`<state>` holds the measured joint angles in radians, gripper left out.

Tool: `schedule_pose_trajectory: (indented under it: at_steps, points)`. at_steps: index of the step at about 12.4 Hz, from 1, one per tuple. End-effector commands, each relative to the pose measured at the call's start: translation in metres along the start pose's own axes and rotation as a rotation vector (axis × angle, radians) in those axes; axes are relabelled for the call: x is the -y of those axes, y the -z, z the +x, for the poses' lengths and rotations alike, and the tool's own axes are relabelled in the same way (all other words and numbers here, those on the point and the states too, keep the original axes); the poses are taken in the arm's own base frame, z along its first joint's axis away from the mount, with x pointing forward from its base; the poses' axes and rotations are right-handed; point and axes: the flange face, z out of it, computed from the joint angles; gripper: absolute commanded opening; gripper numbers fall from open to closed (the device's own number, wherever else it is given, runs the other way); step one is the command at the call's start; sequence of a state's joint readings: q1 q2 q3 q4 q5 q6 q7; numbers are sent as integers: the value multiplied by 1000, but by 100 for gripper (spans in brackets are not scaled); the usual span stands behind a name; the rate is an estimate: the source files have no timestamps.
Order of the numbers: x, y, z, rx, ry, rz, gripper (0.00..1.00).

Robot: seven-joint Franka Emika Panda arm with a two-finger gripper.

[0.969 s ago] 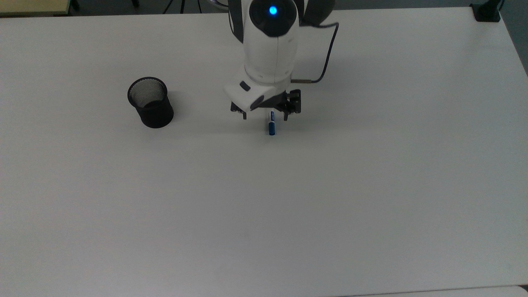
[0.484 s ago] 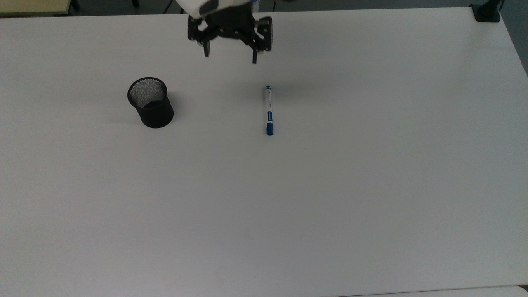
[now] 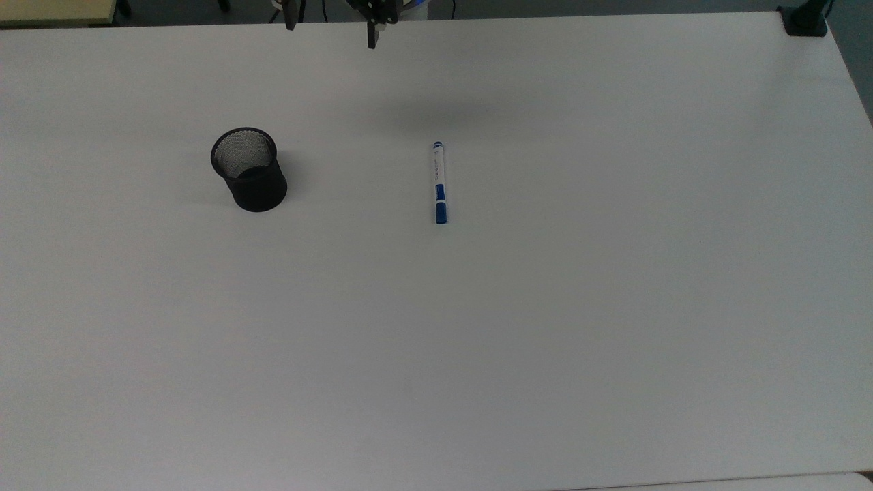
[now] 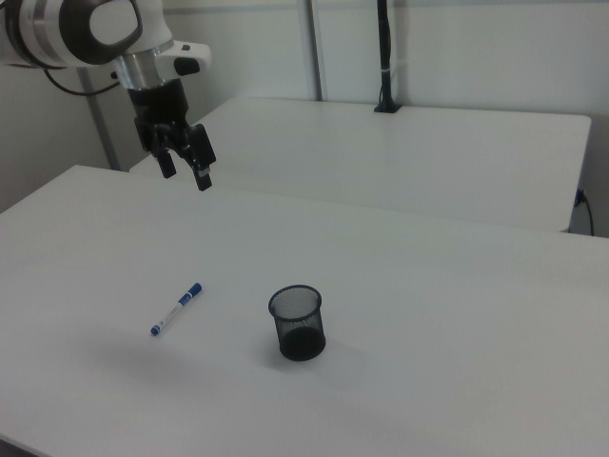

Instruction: Remove the marker

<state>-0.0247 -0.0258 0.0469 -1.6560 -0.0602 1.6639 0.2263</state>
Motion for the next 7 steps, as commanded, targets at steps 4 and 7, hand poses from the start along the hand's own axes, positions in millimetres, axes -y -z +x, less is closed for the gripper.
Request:
schedule_pose_trajectory:
  at_steps: [4, 7]
  points:
    - [-22, -3, 2, -13, 84, 22, 100]
    - [-34, -1, 10, -55, 104, 26, 100]
